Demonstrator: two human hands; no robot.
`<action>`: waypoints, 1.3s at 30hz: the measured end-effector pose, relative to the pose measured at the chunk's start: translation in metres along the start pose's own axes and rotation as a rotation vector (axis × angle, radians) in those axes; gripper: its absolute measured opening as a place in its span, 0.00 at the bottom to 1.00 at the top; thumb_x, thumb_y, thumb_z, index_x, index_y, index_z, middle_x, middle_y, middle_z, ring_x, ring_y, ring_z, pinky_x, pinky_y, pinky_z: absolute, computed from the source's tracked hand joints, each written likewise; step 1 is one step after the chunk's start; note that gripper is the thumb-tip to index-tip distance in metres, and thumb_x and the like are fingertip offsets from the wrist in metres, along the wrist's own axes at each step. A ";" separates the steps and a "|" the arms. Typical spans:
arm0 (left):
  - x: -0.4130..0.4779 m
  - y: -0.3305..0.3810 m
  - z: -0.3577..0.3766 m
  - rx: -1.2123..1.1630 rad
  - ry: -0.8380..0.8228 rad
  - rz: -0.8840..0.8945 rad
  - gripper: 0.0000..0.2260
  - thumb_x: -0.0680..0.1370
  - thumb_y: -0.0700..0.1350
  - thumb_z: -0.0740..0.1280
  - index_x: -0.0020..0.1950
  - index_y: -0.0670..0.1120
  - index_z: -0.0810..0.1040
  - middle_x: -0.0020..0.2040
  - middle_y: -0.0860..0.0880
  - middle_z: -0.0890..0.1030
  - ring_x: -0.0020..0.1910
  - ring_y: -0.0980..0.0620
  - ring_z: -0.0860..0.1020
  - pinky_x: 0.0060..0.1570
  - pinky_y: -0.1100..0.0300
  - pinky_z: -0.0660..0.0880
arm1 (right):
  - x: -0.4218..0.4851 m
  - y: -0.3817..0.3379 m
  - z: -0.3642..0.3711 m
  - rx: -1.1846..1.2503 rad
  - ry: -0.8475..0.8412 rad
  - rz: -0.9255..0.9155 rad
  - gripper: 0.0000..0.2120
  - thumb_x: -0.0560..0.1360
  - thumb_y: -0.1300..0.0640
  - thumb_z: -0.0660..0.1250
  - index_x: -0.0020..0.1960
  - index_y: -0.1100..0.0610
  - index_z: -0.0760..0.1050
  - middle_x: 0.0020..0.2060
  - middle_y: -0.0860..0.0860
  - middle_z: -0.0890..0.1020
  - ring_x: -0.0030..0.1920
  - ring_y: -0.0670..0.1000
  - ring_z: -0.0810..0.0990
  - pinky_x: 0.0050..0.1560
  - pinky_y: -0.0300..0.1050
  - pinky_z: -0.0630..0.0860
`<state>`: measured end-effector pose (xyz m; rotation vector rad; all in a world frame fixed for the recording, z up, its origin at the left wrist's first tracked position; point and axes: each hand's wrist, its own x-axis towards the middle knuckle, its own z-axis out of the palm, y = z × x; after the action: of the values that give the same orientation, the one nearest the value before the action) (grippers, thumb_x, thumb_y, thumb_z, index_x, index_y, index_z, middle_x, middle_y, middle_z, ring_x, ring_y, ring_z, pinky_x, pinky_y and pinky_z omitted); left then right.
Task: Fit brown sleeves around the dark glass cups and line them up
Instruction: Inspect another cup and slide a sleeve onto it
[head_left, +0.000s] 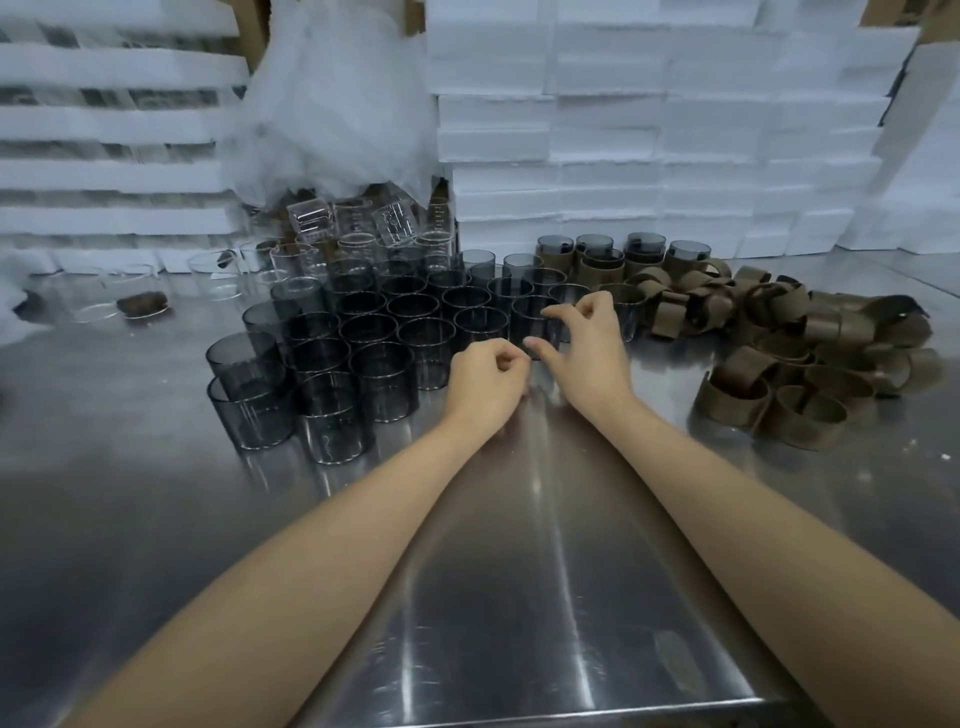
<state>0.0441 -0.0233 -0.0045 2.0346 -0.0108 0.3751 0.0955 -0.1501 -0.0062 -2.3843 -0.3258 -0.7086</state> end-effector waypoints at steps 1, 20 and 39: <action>0.000 0.000 0.000 -0.001 -0.004 -0.006 0.12 0.77 0.38 0.62 0.38 0.52 0.79 0.37 0.49 0.84 0.38 0.46 0.83 0.43 0.50 0.81 | 0.000 0.000 0.001 -0.008 -0.012 -0.001 0.18 0.75 0.50 0.71 0.62 0.55 0.76 0.51 0.50 0.65 0.54 0.52 0.70 0.48 0.47 0.74; -0.003 0.012 0.004 -0.545 -0.054 0.065 0.26 0.81 0.50 0.63 0.76 0.46 0.60 0.62 0.48 0.76 0.51 0.58 0.82 0.53 0.60 0.79 | -0.025 -0.001 -0.023 0.429 0.147 -0.325 0.06 0.74 0.66 0.71 0.50 0.61 0.77 0.54 0.51 0.65 0.55 0.43 0.72 0.56 0.47 0.79; -0.003 0.013 -0.005 -0.896 -0.111 0.018 0.13 0.80 0.40 0.66 0.59 0.56 0.75 0.55 0.48 0.83 0.59 0.43 0.80 0.53 0.57 0.80 | -0.024 -0.013 -0.027 0.809 -0.046 -0.039 0.31 0.71 0.73 0.70 0.71 0.60 0.67 0.66 0.56 0.74 0.59 0.43 0.78 0.54 0.36 0.77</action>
<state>0.0373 -0.0251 0.0078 1.1643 -0.2261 0.2075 0.0599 -0.1581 0.0047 -1.6259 -0.5558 -0.4199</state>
